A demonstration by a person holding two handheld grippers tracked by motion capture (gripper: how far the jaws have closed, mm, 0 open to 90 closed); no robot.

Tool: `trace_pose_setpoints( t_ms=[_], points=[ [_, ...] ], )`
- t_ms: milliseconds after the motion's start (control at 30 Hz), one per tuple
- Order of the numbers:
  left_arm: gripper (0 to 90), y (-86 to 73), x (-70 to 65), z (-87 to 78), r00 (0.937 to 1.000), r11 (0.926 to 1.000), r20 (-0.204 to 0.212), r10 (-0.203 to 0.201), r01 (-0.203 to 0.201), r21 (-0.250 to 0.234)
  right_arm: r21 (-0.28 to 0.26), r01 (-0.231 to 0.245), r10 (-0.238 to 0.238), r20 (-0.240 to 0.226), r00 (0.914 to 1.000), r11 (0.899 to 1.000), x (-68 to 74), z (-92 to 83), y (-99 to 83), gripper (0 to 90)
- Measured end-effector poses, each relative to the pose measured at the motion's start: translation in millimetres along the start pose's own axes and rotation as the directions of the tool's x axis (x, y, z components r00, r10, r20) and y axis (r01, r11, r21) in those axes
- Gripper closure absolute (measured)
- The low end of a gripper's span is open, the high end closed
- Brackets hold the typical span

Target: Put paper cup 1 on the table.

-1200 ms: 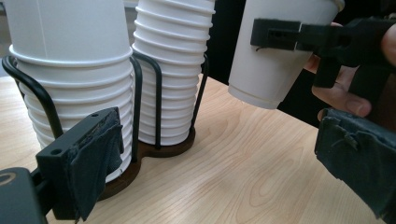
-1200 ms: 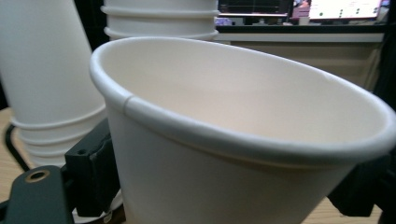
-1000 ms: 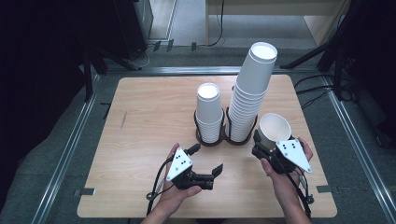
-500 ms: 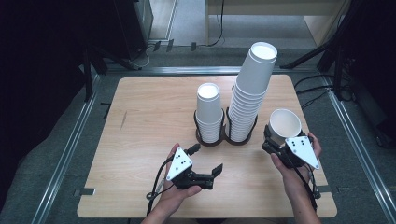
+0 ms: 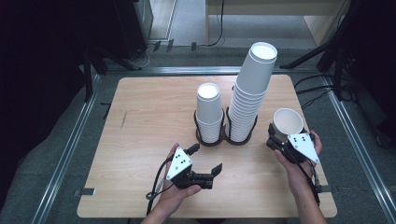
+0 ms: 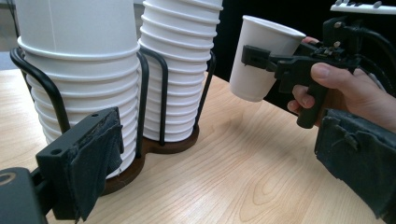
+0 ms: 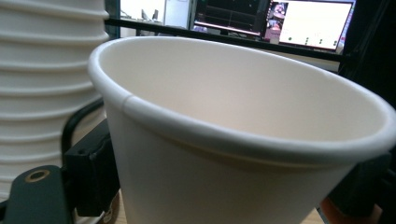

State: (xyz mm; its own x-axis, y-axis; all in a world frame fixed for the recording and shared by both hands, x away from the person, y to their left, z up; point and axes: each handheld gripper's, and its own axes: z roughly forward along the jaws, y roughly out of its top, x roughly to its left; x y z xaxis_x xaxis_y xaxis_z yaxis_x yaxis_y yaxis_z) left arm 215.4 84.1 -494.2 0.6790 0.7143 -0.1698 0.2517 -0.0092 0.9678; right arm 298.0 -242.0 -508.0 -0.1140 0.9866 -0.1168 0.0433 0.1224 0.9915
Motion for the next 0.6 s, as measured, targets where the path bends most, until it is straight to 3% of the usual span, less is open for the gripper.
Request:
trace_pose_setpoints(
  t_ms=[600],
  points=[
    [1.3, -0.4, 1.4, -0.5, 1.0000, 1.0000, -0.005, -0.005, 0.005, 0.004, 0.074, 0.000, -0.002, 0.026, 0.9996, 0.997, -15.8, 16.5, -24.9, 13.3]
  ],
)
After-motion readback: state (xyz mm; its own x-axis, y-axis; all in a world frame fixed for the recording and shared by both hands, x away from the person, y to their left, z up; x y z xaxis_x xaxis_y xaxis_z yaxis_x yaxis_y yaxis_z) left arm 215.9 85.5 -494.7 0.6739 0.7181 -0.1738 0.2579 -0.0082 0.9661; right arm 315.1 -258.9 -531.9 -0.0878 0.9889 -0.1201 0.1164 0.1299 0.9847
